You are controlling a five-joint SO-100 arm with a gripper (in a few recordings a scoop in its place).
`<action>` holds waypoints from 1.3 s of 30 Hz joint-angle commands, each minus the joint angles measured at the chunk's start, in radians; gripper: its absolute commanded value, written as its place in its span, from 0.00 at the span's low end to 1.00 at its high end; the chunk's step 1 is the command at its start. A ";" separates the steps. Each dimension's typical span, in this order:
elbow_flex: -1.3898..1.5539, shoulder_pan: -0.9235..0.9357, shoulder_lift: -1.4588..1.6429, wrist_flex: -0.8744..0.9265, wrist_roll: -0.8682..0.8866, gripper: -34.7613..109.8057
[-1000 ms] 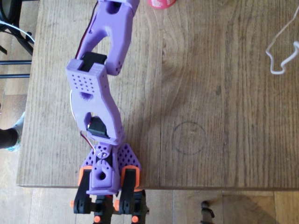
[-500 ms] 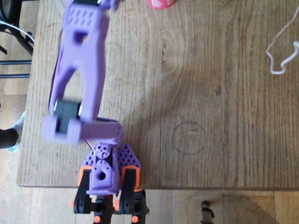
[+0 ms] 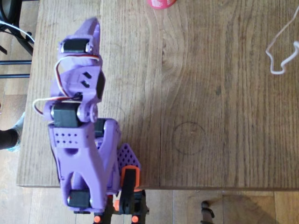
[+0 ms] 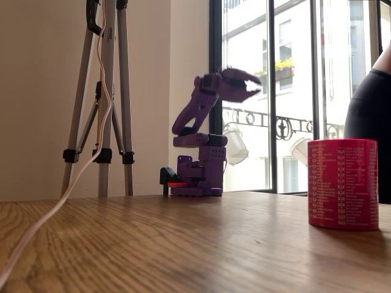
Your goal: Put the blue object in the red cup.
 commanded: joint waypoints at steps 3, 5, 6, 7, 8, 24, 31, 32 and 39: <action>0.281 -0.066 0.044 -0.173 -0.025 0.24; 0.353 -0.072 0.083 -0.155 -0.006 0.24; 0.379 -0.071 0.091 -0.138 0.006 0.24; 0.399 -0.067 0.091 -0.112 0.023 0.24; 0.416 -0.064 0.091 -0.083 0.044 0.24; 0.509 -0.038 0.091 -0.014 0.123 0.25; 0.509 -0.037 0.091 -0.014 0.124 0.25; 0.509 -0.037 0.091 -0.014 0.124 0.25; 0.509 -0.037 0.091 -0.014 0.124 0.25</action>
